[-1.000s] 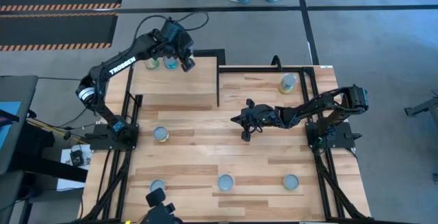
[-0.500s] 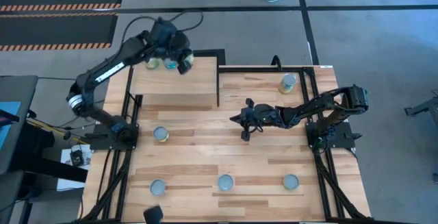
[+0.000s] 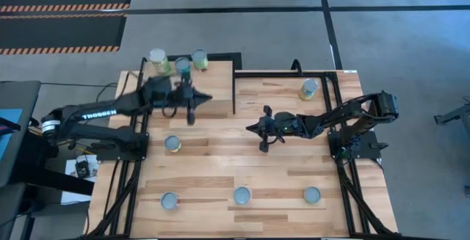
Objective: Pick and place cans onto a shelf
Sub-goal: Put the canned peaches on the shelf
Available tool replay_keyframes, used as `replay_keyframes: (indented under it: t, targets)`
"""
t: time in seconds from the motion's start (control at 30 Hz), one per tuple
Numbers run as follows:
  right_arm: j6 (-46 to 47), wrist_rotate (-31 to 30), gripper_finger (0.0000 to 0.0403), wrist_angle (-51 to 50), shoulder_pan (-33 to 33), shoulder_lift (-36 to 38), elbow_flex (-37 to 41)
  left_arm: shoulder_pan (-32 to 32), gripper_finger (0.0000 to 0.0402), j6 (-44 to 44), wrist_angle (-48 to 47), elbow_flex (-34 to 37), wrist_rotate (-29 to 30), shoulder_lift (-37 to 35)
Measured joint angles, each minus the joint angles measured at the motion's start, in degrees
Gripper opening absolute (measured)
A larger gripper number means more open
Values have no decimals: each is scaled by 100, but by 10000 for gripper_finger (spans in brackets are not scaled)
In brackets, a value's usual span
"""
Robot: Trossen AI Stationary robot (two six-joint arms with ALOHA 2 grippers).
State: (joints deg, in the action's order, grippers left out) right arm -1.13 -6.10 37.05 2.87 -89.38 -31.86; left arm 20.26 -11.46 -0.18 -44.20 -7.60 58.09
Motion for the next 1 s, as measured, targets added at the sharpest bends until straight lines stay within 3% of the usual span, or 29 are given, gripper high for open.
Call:
replay_keyframes:
  t: [0.2, 0.37, 0.7, 1.0]
  targets:
    - [132, -460, 9, -659, -296, 646, 0, -467, 2, 331, 2016, 1653, -227, -415]
    - [573, -1296, 9, -1818, -618, 1285, 0, -554, 2, 447, 3152, 2432, -253, -533]
    - [1900, -1710, 12, -3993, -618, 2380, -36, -552, 2, 714, 3616, 2872, -260, -888]
    - [2453, -1804, 13, -6269, 139, 2458, -999, -378, 2, 751, 3539, 3358, -262, -1880]
